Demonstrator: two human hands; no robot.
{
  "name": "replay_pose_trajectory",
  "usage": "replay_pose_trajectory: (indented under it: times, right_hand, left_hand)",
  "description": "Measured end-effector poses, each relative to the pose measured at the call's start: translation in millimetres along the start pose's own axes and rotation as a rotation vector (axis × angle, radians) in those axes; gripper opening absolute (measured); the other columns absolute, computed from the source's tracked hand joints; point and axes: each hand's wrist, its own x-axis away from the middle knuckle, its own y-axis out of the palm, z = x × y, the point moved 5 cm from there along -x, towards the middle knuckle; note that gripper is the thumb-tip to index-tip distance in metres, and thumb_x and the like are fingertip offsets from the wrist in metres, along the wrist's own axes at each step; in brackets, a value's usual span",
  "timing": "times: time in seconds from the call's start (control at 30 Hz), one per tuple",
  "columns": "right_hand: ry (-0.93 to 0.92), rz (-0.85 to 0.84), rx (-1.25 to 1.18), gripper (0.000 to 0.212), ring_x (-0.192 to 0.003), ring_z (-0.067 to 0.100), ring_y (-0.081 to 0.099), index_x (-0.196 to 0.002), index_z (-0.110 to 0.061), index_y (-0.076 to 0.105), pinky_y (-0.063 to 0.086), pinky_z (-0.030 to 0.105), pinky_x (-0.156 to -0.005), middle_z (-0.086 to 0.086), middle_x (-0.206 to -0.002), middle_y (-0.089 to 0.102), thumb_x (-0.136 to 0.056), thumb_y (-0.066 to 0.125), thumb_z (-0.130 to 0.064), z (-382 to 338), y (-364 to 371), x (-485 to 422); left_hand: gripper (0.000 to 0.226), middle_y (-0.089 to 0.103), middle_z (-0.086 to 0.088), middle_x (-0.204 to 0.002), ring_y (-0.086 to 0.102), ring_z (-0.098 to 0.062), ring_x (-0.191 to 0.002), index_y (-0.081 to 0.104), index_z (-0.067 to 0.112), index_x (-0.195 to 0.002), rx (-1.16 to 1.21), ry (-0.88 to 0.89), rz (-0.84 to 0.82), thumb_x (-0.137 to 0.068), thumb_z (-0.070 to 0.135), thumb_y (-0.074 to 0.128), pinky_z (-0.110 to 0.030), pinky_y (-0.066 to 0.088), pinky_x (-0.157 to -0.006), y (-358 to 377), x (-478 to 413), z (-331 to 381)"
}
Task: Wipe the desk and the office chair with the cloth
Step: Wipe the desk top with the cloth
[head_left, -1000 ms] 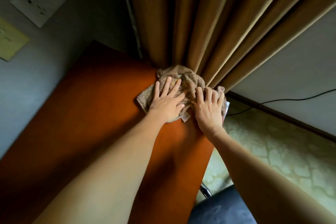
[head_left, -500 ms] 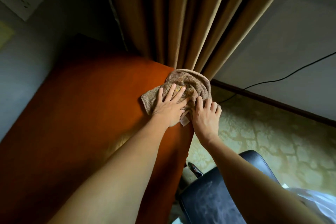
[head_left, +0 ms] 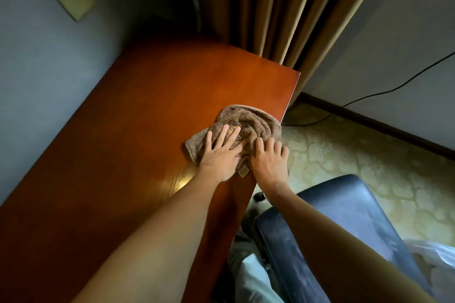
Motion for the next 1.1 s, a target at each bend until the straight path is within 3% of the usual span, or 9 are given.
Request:
replay_pose_trajectory:
  times: [0.4, 0.63, 0.9, 1.1]
  right_hand:
    - [-0.207, -0.149, -0.043, 0.038, -0.106, 0.033, 0.050, -0.122, -0.014, 0.049, 0.042, 0.048, -0.093, 0.012, -0.118, 0.053, -0.094, 0.059, -0.037, -80, 4, 178]
    - [-0.342, -0.271, -0.003, 0.043, -0.123, 0.033, 0.043, -0.138, -0.015, 0.035, 0.038, 0.047, -0.102, 0.013, -0.137, 0.043, -0.101, 0.047, -0.034, -111, 1, 272]
    - [-0.481, -0.405, 0.075, 0.055, -0.136, 0.036, 0.038, -0.145, -0.017, 0.026, 0.036, 0.052, -0.111, 0.016, -0.148, 0.036, -0.100, 0.054, -0.032, -143, -1, 356]
    - [-0.573, -0.485, 0.103, 0.066, -0.137, 0.036, 0.037, -0.148, -0.018, 0.023, 0.035, 0.052, -0.112, 0.017, -0.149, 0.034, -0.097, 0.058, -0.040, -148, 2, 406]
  left_hand:
    - [0.053, -0.030, 0.008, -0.163, -0.034, -0.022, -0.147, 0.015, 0.039, -0.158, 0.121, -0.171, 0.021, -0.107, 0.044, 0.026, -0.060, -0.012, -0.119, 111, 206, -11]
    - [0.058, -0.032, 0.009, -0.162, -0.035, -0.022, -0.147, 0.007, 0.038, -0.159, 0.194, -0.275, 0.005, -0.106, 0.043, 0.030, -0.059, -0.012, -0.119, 165, 311, 4]
    - [0.060, -0.027, 0.009, -0.164, -0.030, -0.021, -0.149, 0.003, 0.038, -0.159, 0.251, -0.369, 0.051, -0.106, 0.042, 0.031, -0.055, -0.012, -0.122, 215, 410, 19]
    - [0.055, -0.015, 0.013, -0.167, -0.020, -0.017, -0.152, 0.014, 0.041, -0.158, 0.299, -0.399, 0.057, -0.107, 0.034, 0.035, -0.051, -0.006, -0.124, 233, 459, 32]
